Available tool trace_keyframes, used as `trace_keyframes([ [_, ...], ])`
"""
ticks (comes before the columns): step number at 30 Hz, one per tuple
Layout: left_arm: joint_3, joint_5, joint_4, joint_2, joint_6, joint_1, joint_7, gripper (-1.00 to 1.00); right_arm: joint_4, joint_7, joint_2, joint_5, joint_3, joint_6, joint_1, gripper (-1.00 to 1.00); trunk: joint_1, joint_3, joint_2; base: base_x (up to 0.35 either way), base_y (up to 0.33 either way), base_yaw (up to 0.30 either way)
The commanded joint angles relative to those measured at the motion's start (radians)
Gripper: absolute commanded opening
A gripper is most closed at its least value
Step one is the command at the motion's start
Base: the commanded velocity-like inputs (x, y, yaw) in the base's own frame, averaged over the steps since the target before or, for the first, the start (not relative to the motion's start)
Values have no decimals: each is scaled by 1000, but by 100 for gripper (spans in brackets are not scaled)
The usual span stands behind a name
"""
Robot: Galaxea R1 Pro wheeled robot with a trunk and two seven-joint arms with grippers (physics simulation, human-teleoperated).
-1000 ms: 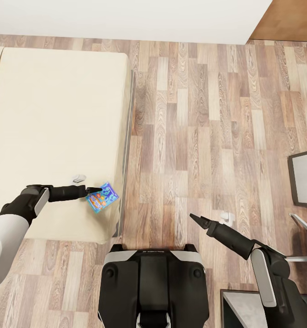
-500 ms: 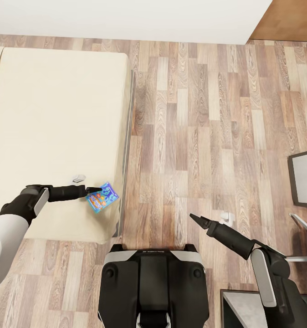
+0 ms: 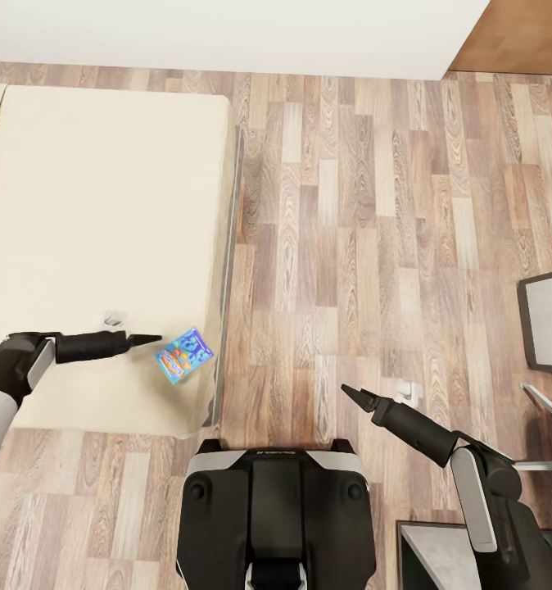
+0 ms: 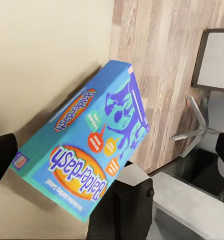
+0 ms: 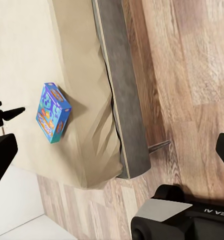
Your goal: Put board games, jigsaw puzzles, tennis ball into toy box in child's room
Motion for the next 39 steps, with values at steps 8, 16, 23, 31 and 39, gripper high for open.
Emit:
trace_keyframes([
  [8, 0, 3, 0, 96, 14, 0, -208, 100, 0, 3, 1, -2, -2, 5, 0, 100, 1, -1, -1, 0, 0, 0],
  [16, 1, 9, 6, 200, 12, 6, -402, 100, -1, 3, 1, -1, -2, 5, 0, 100, 1, -1, -1, 0, 0, 0],
  [23, -1, 143, 17, 258, 20, 65, -402, 100, -3, 4, 2, -3, 0, 4, 0, 100, 1, -1, -1, 0, 0, 0],
  [31, -2, 332, 19, 310, 24, 242, -402, 100, -5, 3, 6, -2, 6, 1, 0, 100, 1, 9, -1, 0, 0, 0],
  [39, -2, 360, 2, 319, 29, 289, -402, 100, -5, -1, 11, 0, 60, -5, 0, 100, 1, 22, -1, 0, 0, 0],
])
